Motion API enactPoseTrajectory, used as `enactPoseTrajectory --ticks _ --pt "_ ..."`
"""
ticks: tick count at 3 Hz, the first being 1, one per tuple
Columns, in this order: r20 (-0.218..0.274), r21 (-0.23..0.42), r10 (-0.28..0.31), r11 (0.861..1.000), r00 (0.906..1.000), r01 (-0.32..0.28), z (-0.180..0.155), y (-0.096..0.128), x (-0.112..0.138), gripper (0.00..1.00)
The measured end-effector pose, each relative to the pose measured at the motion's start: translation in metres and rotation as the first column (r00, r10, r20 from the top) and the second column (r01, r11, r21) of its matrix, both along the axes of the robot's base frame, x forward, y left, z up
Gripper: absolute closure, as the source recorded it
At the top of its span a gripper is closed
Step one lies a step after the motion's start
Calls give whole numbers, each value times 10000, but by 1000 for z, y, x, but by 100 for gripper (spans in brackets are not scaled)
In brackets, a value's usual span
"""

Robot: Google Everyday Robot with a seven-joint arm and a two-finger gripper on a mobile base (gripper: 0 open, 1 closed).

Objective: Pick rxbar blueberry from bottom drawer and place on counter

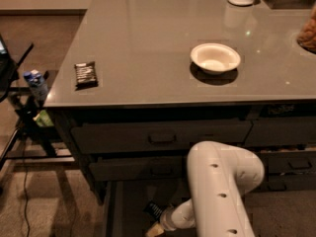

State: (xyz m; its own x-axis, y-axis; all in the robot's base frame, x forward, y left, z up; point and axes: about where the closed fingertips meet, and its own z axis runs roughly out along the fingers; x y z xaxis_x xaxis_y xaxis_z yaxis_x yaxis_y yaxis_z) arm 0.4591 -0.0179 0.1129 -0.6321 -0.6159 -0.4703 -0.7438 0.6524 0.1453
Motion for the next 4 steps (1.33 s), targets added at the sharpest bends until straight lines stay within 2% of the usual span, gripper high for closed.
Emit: enactPoseTrajectory --ticks 1,2,3,4 --pt "-51 212 -47 9998 10000 48 -2 5 0 0" --pt "-246 982 -202 9949 9995 225 -8 12 6 0" --pt "-247 982 -202 9949 9995 225 -5 12 6 0" --pt "-248 982 -202 9949 9995 225 -5 12 6 19"
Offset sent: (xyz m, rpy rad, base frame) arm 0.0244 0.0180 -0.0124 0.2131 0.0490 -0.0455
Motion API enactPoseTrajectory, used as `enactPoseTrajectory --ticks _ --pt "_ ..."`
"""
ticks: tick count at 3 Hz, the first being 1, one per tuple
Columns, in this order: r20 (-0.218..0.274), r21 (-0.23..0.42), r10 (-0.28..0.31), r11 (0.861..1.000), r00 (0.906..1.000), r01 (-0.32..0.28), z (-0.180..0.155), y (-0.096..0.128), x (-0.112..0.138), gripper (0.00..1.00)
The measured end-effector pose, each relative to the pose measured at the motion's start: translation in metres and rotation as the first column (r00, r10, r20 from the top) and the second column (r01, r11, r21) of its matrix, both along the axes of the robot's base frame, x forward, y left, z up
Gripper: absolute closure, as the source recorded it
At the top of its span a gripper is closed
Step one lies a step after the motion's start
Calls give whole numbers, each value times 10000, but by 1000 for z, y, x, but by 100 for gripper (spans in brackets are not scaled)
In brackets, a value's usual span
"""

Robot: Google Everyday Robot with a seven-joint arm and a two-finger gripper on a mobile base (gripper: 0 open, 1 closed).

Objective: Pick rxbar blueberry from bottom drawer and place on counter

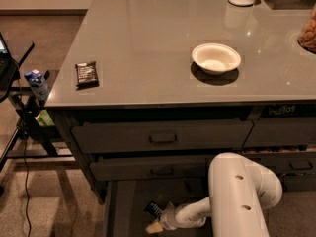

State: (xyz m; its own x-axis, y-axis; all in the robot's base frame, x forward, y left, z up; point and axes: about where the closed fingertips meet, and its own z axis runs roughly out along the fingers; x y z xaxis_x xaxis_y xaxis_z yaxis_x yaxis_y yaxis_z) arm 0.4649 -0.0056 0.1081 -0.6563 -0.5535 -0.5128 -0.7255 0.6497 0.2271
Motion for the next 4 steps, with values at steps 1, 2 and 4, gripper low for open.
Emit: enactPoseTrajectory --ticks 1,2,4 --pt "0 0 0 10000 10000 0 0 0 0 42" --pt "-1 0 0 10000 10000 0 0 0 0 66" --pt "-2 1 1 10000 10000 -1 0 0 0 100"
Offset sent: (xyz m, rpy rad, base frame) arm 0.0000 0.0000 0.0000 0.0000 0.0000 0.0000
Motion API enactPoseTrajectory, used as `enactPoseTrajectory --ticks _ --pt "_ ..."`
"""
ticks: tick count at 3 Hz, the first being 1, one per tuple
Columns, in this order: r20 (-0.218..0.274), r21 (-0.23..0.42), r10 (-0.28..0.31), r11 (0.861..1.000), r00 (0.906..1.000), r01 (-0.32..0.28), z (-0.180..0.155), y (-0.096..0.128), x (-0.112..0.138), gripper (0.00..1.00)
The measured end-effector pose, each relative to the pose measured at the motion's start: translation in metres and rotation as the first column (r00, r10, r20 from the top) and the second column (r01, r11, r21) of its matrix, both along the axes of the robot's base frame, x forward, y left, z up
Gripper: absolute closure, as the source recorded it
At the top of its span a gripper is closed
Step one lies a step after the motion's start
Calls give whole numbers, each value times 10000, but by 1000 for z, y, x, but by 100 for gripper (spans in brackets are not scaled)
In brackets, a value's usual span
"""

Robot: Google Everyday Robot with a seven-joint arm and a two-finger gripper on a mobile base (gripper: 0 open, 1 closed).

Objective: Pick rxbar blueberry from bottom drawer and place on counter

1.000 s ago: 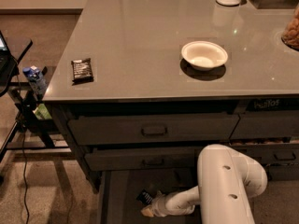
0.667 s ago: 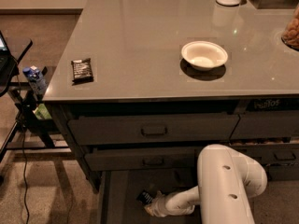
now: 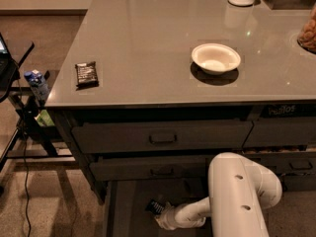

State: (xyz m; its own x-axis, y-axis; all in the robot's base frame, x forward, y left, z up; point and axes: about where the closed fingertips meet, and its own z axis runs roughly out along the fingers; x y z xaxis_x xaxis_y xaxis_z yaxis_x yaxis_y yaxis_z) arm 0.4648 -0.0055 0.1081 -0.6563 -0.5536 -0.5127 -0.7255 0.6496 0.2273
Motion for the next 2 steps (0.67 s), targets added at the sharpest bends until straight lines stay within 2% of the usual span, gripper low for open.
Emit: enactPoseTrajectory --ticks 2 --pt "1 1 0 10000 10000 0 13 0 4 100"
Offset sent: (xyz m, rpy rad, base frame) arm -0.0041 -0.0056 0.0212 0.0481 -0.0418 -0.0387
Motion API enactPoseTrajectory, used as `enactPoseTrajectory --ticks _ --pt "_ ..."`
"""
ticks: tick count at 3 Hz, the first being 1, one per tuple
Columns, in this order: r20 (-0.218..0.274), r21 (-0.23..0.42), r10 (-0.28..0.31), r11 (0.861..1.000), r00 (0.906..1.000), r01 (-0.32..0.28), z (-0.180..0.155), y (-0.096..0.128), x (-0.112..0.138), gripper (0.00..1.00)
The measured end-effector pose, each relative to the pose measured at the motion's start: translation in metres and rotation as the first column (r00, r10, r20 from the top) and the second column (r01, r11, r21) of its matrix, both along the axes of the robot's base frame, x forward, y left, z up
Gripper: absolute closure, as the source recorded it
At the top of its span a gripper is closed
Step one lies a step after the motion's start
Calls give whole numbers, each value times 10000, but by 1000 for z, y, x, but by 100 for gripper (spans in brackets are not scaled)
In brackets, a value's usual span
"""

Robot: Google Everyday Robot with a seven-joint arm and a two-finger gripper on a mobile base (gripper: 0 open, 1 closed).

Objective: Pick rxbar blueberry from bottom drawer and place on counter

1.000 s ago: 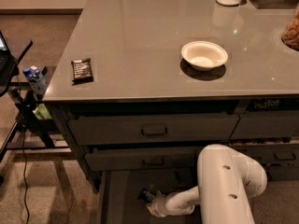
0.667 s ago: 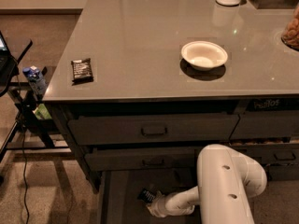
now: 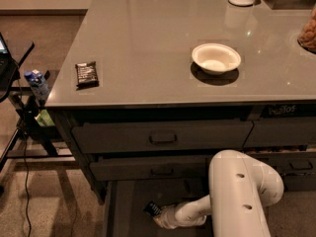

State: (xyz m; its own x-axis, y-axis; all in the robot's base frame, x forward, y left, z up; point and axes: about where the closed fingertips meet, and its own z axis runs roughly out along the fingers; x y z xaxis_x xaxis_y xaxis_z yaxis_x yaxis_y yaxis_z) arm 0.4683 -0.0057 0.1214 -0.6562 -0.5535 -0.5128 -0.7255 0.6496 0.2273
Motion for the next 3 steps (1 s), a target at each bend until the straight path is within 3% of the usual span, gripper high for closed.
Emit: enactPoseTrajectory --ticks 2,3 --pt "315 747 -356 9967 9989 332 7 0 -7 100" --pt "766 1229 -587 9912 9953 490 28 -4 -7 100"
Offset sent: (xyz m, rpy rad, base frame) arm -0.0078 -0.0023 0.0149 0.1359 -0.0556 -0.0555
